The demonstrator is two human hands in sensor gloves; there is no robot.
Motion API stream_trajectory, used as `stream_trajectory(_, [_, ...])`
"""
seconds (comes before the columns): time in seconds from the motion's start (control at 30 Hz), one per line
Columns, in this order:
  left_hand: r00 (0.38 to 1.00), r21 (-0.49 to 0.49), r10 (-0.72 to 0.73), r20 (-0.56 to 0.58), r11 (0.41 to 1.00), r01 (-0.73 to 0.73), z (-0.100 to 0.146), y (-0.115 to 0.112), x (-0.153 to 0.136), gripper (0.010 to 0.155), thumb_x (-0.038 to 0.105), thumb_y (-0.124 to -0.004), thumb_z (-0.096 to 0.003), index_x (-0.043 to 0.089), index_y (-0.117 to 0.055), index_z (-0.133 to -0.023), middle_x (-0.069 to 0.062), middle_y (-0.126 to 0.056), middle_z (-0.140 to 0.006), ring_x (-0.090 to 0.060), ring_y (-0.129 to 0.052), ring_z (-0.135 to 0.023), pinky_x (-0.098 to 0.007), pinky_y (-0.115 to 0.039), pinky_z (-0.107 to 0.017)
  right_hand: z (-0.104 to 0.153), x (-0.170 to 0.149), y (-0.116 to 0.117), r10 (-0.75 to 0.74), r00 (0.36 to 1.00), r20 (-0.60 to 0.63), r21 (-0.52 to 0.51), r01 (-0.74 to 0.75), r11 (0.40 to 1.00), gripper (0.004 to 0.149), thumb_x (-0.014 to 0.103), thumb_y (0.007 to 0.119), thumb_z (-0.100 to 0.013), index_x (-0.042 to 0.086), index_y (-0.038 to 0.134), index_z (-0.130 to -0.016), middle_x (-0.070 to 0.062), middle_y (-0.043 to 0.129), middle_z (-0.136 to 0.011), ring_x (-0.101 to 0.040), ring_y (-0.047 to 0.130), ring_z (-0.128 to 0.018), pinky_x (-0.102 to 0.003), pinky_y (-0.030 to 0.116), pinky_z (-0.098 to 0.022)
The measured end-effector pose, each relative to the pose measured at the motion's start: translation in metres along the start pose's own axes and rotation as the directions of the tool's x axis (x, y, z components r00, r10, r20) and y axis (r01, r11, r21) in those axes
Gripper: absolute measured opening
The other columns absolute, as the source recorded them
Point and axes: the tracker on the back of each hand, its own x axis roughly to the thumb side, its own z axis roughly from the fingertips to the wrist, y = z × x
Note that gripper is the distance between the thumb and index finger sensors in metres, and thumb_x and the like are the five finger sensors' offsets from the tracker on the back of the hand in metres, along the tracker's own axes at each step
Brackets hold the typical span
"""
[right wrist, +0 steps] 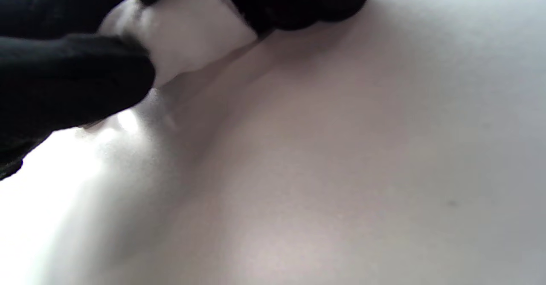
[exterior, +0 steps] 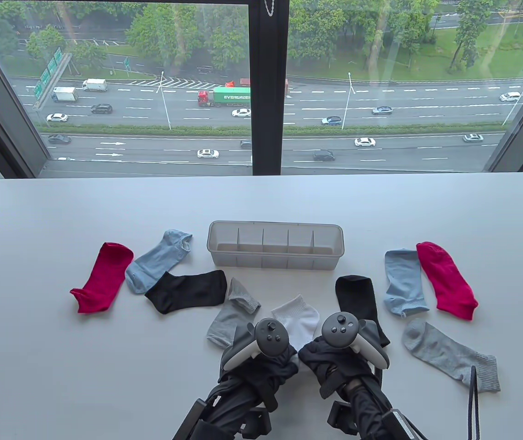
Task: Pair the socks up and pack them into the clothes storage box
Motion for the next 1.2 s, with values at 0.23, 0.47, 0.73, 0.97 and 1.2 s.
stream_trajectory(0.23, [1.000, 0.051, -0.020, -0.006, 0.999, 0.020, -0.0001, 0.0009, 0.0035, 0.045, 0.029, -0.066, -0.0547, 0.012, -0.062, -0.096, -0.012, -0.039, -0.112, -0.041, -0.022, -0.109, -0.069, -0.013, -0.075, 0.0024, -0.0025, 0.0016, -0.029, 1.000, 0.009, -0.013, 0.029, 0.999, 0.040, 0.041, 0.056, -0.061, 0.017, 0.073, -0.088, -0.014, 0.059, -0.099, -0.031, 0.064, -0.078, -0.041, 0.062, -0.063])
stream_trajectory(0.47, [1.000, 0.048, 0.017, -0.008, 0.999, -0.017, 0.0026, 0.0009, -0.0013, 0.046, 0.029, -0.059, -0.0551, 0.009, -0.060, -0.096, -0.011, -0.039, -0.113, -0.039, -0.021, -0.109, -0.069, -0.012, -0.074, 0.0058, -0.0015, 0.0043, -0.001, 0.997, 0.074, 0.004, 0.001, 1.000, 0.061, 0.046, 0.064, -0.055, 0.023, 0.043, -0.108, -0.018, 0.053, -0.104, -0.033, 0.062, -0.082, -0.042, 0.061, -0.066])
stream_trajectory(0.73, [0.999, 0.001, 0.010, -0.031, 1.000, -0.010, 0.0003, -0.0015, -0.0020, 0.050, 0.036, -0.064, -0.0535, 0.011, -0.046, -0.093, -0.013, -0.023, -0.111, -0.041, -0.010, -0.106, -0.069, -0.009, -0.072, 0.0028, -0.0013, 0.0048, -0.031, 0.997, 0.067, 0.026, 0.029, 0.999, 0.042, 0.043, 0.057, -0.057, 0.027, 0.066, -0.095, -0.014, 0.056, -0.102, -0.030, 0.063, -0.081, -0.040, 0.062, -0.066])
stream_trajectory(0.97, [1.000, 0.073, 0.006, 0.008, 0.997, -0.007, 0.0031, 0.0042, 0.0002, 0.046, 0.028, -0.064, -0.0534, 0.007, -0.059, -0.094, -0.016, -0.034, -0.112, -0.042, -0.018, -0.108, -0.069, -0.010, -0.073, 0.0041, 0.0010, 0.0041, -0.055, 0.996, 0.064, 0.014, 0.054, 0.998, 0.043, 0.042, 0.054, -0.059, 0.020, 0.068, -0.093, -0.015, 0.057, -0.102, -0.032, 0.063, -0.082, -0.042, 0.062, -0.066])
stream_trajectory(1.2, [1.000, 0.065, 0.022, 0.013, 0.998, -0.023, 0.0046, 0.0049, -0.0021, 0.047, 0.034, -0.065, -0.0517, 0.007, -0.053, -0.088, -0.016, -0.029, -0.110, -0.042, -0.016, -0.107, -0.069, -0.008, -0.073, 0.0069, 0.0051, 0.0020, -0.037, 0.994, 0.108, 0.006, 0.037, 0.999, 0.044, 0.048, 0.058, -0.056, 0.025, 0.068, -0.093, -0.015, 0.047, -0.107, -0.036, 0.052, -0.091, -0.046, 0.055, -0.072])
